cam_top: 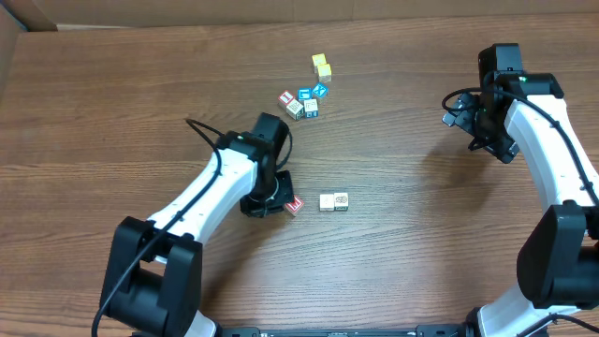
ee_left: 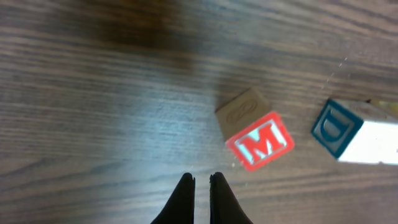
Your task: Flip 4 blocks
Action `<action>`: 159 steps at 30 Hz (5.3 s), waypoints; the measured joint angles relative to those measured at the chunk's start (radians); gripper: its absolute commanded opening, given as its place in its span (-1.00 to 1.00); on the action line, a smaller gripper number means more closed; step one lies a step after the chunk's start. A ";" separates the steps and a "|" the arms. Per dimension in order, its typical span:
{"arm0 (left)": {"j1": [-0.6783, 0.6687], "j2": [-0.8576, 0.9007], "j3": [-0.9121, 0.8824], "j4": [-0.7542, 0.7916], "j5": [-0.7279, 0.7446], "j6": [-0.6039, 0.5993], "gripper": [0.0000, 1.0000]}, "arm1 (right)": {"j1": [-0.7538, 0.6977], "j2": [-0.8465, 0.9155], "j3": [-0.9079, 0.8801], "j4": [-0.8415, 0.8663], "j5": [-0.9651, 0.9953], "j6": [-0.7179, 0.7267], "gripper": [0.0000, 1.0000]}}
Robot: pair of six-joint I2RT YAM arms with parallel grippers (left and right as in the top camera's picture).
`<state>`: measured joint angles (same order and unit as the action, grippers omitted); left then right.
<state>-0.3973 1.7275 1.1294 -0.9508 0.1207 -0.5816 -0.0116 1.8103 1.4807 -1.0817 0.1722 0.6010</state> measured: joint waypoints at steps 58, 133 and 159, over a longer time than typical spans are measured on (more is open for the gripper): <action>-0.060 0.124 -0.010 0.218 0.038 0.029 -0.92 | 0.000 0.000 0.000 0.000 0.000 0.000 1.00; 0.058 0.103 0.935 -0.320 -0.128 0.167 -0.93 | 0.000 0.000 0.000 -0.001 0.000 -0.003 1.00; 0.067 0.419 1.188 -0.236 -0.084 0.222 0.18 | 0.000 0.000 0.000 -0.001 0.000 -0.003 1.00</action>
<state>-0.3305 2.1468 2.3177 -1.1870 0.0372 -0.3599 -0.0116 1.8103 1.4807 -1.0824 0.1722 0.5983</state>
